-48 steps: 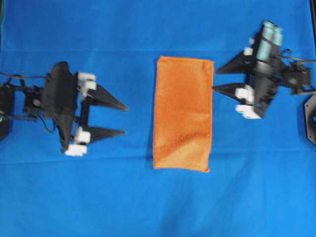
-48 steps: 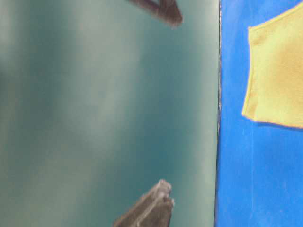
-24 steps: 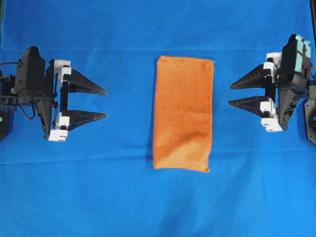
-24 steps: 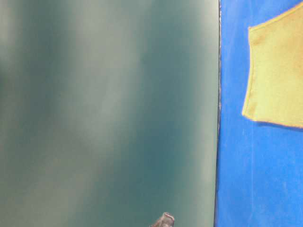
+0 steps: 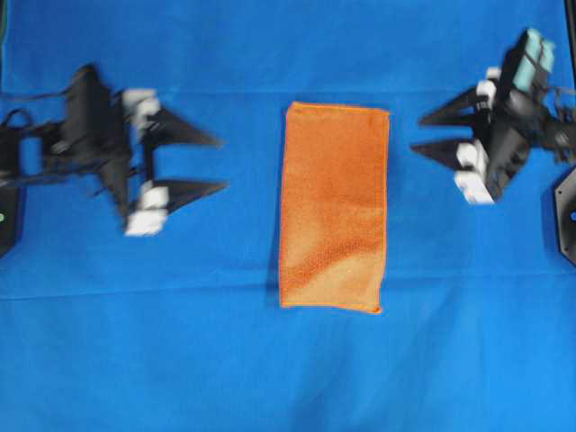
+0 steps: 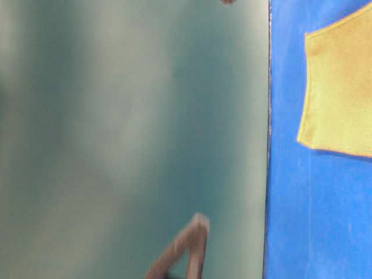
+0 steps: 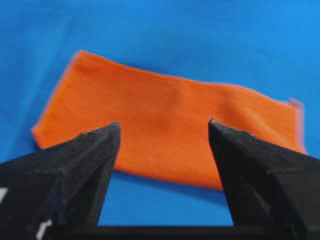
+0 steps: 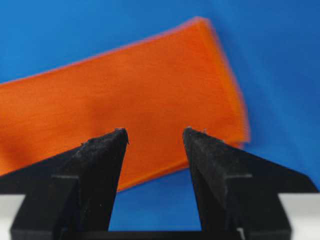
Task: Fold the orange towel.
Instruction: 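Retract both grippers to the sides of the table, then move both grippers to the strip's top corners and pinch them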
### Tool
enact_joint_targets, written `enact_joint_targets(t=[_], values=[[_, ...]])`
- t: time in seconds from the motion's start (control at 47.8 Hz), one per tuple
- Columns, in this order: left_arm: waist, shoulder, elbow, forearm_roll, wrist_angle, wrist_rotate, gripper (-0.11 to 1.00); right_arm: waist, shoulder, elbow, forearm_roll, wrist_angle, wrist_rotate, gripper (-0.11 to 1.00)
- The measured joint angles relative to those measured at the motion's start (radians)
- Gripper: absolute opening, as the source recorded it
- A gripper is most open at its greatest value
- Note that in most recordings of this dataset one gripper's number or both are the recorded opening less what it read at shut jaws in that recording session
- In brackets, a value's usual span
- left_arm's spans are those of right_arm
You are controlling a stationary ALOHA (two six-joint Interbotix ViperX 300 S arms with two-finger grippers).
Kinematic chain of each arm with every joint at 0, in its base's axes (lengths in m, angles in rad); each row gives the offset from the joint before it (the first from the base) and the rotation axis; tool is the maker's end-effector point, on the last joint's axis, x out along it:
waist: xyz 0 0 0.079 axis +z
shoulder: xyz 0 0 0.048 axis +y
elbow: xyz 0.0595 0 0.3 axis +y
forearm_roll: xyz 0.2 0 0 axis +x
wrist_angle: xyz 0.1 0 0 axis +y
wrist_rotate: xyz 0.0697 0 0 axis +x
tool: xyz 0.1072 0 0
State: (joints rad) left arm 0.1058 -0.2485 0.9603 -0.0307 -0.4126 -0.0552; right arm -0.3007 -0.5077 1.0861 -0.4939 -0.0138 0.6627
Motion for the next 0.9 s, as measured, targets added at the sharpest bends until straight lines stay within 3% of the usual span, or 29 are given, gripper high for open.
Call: enact_joint_targets(t=[0.168,0.293,0.586,0.9], values=[[0.069,0.173,-0.117,0.000,0.000,0.041,0.83,-0.072,0.141,-0.060,-0.035,0.002,-0.008,0.55],[0.107,0.305,-0.204,-0.002,0.000,0.071,0.88,-0.117,0.244,-0.094,-0.054,0.000,-0.008,0.56],[0.195,0.546,-0.324,0.000,-0.003,0.078,0.88,-0.172,0.445,-0.152,-0.092,-0.052,-0.009,0.62],[0.213,0.634,-0.368,0.000,-0.005,0.078,0.85,-0.172,0.563,-0.173,-0.094,-0.118,-0.011,0.62]])
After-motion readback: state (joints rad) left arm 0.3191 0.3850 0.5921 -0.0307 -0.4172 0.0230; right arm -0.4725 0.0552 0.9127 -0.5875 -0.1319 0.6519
